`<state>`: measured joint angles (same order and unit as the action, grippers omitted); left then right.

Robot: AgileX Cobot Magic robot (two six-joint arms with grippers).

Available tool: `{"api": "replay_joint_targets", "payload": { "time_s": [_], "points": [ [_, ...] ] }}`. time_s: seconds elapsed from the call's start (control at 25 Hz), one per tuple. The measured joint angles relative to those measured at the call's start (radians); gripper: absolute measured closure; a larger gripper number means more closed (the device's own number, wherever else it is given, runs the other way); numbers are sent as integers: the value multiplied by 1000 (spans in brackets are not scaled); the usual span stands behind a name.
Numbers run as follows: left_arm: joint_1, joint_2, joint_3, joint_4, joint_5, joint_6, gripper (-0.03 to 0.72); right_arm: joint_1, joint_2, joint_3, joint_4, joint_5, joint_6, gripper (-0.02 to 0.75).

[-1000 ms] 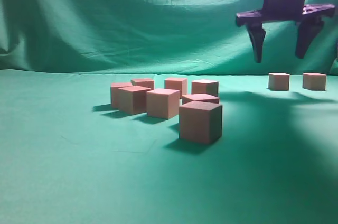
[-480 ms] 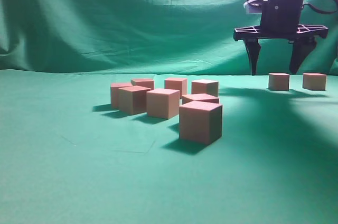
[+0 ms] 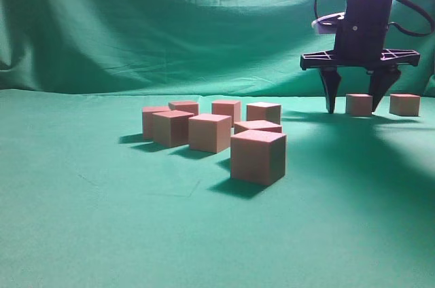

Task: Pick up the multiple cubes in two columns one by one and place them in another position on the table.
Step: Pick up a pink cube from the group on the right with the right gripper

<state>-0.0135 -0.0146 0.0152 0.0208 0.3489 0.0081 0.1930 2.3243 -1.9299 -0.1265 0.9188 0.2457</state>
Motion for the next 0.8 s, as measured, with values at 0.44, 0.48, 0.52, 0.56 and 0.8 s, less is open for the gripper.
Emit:
{"api": "replay_joint_targets", "payload": {
  "time_s": [0.44,0.48,0.52,0.56,0.8],
  "points": [
    [0,0,0,0,0,0,688,0,-39,-83,0,102,2,488],
    [0,0,0,0,0,0,688,0,-60,-103,2,123,0,488],
    [0,0,0,0,0,0,688,0,-93,-120,7,144,-9,488],
    [0,0,0,0,0,0,688,0,-132,-132,20,167,-17,488],
    [0,0,0,0,0,0,688,2,-362,-149,205,311,-117,488]
  ]
}}
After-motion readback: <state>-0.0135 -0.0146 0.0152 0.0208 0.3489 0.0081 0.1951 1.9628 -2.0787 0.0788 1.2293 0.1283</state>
